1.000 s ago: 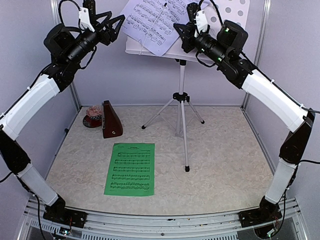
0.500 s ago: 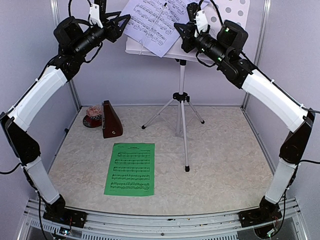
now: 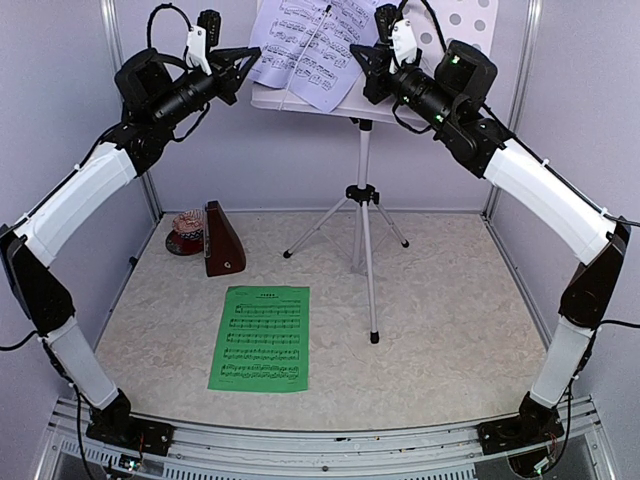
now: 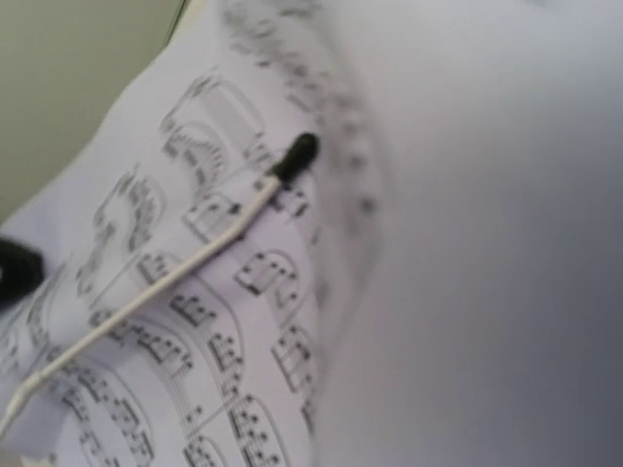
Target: Set up the instrument practice props
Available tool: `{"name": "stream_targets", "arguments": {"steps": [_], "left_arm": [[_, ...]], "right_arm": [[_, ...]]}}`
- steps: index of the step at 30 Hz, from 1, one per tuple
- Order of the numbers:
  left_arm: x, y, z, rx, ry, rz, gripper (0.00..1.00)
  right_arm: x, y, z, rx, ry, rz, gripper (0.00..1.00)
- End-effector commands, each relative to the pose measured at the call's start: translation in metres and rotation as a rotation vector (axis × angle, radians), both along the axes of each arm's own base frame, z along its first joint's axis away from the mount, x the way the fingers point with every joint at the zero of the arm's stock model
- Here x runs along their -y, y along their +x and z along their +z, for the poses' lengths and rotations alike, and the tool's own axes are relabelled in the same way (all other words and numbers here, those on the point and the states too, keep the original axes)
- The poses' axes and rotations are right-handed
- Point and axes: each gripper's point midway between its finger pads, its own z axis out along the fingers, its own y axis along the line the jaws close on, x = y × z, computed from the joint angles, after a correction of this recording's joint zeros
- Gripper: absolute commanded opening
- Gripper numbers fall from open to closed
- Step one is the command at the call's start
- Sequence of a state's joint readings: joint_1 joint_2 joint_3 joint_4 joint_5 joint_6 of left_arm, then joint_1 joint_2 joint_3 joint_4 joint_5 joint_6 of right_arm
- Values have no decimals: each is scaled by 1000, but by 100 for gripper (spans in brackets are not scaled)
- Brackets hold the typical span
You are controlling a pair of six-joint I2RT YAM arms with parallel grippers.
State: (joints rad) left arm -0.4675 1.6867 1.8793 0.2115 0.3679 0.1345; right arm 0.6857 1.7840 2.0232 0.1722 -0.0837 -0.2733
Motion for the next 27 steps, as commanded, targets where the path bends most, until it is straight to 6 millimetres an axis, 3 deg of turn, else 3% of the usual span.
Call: {"name": "stream_targets", "arguments": {"steps": [1, 8, 11, 14, 20, 27], "left_arm": [[-11, -15, 3, 12, -56, 0, 0], [-21, -20, -9, -1, -104, 26, 0], [-19, -20, -13, -11, -111, 19, 0], [-18, -20, -18, -11, -114, 22, 0], [-17, -17, -28, -29, -138, 26, 0], [-11, -17, -36, -38, -158, 31, 0]], "right_arm": [[12, -7, 21, 51, 54, -42, 0], [16, -3, 20, 61, 65, -79, 6], [17, -2, 21, 64, 68, -85, 17], [17, -2, 20, 63, 66, -89, 20], [15, -1, 18, 76, 51, -86, 12], [11, 0, 15, 78, 43, -75, 10]]}}
